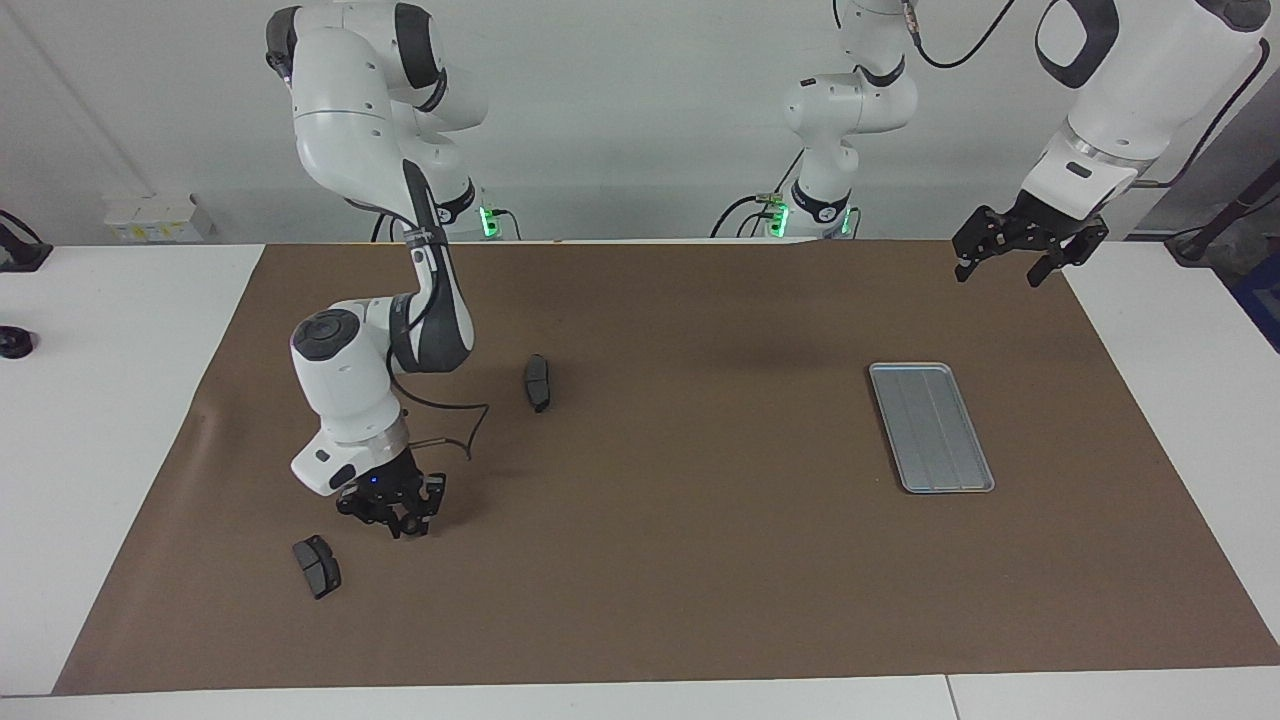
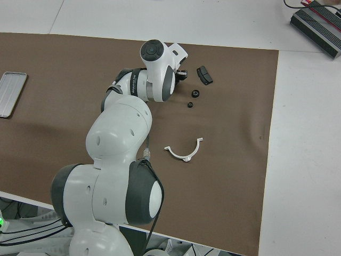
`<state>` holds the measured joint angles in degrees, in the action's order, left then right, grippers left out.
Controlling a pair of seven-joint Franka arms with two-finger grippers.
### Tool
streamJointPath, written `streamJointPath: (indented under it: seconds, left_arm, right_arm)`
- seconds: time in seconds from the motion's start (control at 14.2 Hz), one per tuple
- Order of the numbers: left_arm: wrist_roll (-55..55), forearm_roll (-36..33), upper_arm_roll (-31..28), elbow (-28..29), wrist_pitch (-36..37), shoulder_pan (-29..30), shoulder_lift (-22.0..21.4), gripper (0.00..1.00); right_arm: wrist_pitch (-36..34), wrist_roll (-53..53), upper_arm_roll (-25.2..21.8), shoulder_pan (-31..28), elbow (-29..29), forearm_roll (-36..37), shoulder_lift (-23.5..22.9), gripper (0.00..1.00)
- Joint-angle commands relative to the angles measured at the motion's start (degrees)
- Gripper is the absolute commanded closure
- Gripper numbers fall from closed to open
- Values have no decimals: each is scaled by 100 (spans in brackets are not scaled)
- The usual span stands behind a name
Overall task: Pick bearing gear from pile to tray
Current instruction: 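Carry the bearing with the right gripper to the table center and release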
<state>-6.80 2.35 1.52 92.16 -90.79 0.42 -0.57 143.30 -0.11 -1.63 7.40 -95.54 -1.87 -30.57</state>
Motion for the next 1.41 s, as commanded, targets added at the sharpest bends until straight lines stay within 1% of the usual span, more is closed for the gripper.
streamJointPath:
  seconds: [0.0,0.14,0.28,0.56,0.77,0.98,1.12,1.19,1.27,1.34]
  left_arm:
    - [21,20,6,153,9,28,-136,0]
    - [21,20,6,153,9,28,-136,0]
    - [21,20,6,153,9,28,-145,0]
    - [21,20,6,153,9,28,-145,0]
    - [21,20,6,153,9,28,-136,0]
    - [21,20,6,153,9,28,-145,0]
    - [21,20,6,153,9,28,-136,0]
    - [21,20,6,153,9,28,-136,0]
    - [21,20,6,153,9,28,-145,0]
    - [21,20,6,153,9,28,-145,0]
  right_arm:
    - [-258,693,22,462,527,-103,-36,86]
    - [-171,1229,22,884,659,-68,-54,86]
    - [-118,1565,22,1262,660,-68,-54,86]
    - [382,2320,22,2018,660,-24,-168,86]
    - [830,2550,22,2589,651,-16,-352,86]
    - [884,3075,13,3073,660,-24,-510,86]
    - [849,3376,13,3276,651,46,-520,86]
    - [841,3525,13,3372,625,46,-520,82]
    - [814,3691,13,3478,598,55,-520,59]
    - [805,3754,5,3522,589,64,-511,40]
